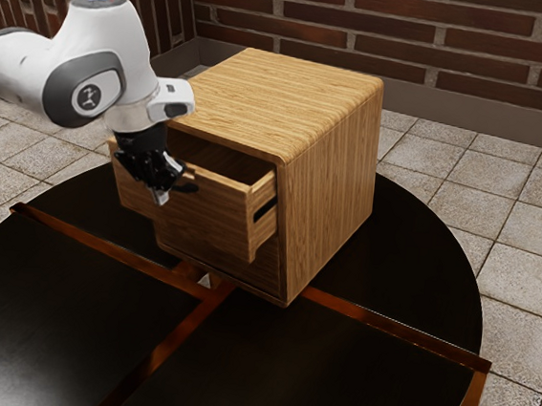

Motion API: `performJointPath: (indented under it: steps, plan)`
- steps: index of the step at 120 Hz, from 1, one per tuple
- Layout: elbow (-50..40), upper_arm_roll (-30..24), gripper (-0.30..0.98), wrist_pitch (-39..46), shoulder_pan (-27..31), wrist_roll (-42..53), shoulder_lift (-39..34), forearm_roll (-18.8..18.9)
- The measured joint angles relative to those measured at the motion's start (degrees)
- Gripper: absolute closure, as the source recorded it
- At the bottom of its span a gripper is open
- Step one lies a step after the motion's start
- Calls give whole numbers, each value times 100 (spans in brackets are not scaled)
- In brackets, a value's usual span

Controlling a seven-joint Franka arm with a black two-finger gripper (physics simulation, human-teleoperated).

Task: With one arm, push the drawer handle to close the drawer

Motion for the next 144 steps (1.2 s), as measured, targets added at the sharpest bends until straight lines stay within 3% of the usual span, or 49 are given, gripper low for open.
performJointPath:
  steps: [56, 91, 98, 108, 115, 125, 144]
  plan:
    - [1026, -15, 79, 140, 16, 74, 1040, -22]
    - [1387, -46, 79, 168, 32, 124, 1204, -38]
    - [952, -19, 79, 138, -43, 128, 768, -92]
    - [-249, -33, 78, -60, -67, 114, -832, -219]
    - [218, -88, 65, -634, -39, 110, -1445, -219]
    - [1399, -101, 46, -1511, -70, 107, -1324, -188]
    - [2234, -49, 23, -2549, -43, 211, -1125, -4]
